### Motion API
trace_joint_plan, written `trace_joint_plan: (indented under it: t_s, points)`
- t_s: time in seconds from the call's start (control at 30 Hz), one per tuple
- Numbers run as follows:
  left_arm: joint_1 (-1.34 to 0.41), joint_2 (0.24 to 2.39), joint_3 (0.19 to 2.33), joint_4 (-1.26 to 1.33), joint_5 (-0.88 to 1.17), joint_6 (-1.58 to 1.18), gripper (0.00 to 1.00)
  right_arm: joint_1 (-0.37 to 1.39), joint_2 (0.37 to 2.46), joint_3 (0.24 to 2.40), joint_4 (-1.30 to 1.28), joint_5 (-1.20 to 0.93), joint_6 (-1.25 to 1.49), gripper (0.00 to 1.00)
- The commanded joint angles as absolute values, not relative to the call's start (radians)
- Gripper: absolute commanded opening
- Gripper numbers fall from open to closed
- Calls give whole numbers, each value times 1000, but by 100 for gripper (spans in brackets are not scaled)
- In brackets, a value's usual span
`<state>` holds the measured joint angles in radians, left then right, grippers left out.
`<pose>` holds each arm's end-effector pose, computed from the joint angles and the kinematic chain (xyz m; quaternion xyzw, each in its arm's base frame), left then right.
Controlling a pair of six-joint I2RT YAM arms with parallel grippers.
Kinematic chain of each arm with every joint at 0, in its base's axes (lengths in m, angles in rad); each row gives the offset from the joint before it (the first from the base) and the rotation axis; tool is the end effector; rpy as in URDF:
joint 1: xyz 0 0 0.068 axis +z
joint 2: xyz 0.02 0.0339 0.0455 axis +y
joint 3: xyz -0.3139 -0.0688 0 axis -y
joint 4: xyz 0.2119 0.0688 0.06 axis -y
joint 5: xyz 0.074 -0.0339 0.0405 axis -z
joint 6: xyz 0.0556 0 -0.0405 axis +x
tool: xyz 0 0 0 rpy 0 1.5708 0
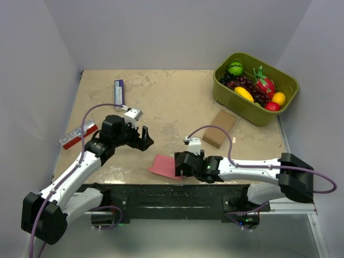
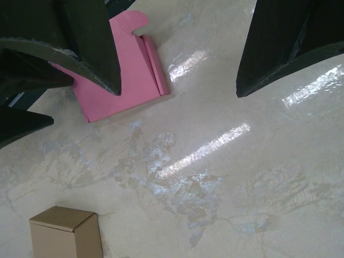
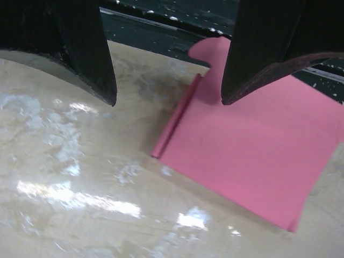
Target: Fold the paper box
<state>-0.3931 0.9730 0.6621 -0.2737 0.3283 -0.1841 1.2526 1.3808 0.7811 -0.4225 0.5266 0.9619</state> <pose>0.1493 -0.0813 0.2954 0.1676 0.8562 -0.2709 0.4067 0.0995 0.2127 0.2475 -0.0649 0.9299 0.1219 0.3410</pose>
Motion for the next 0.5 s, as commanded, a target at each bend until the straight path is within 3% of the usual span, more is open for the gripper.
trace_joint_plan:
  t_s: [0.0,0.47]
  points:
    - [-387,953,620,-197,420,-271,89,1197,1249,651,-201,411,1133,80]
    - [-388,879,364,80,462,-524,88,1166,1212,407,87,364,1267,74]
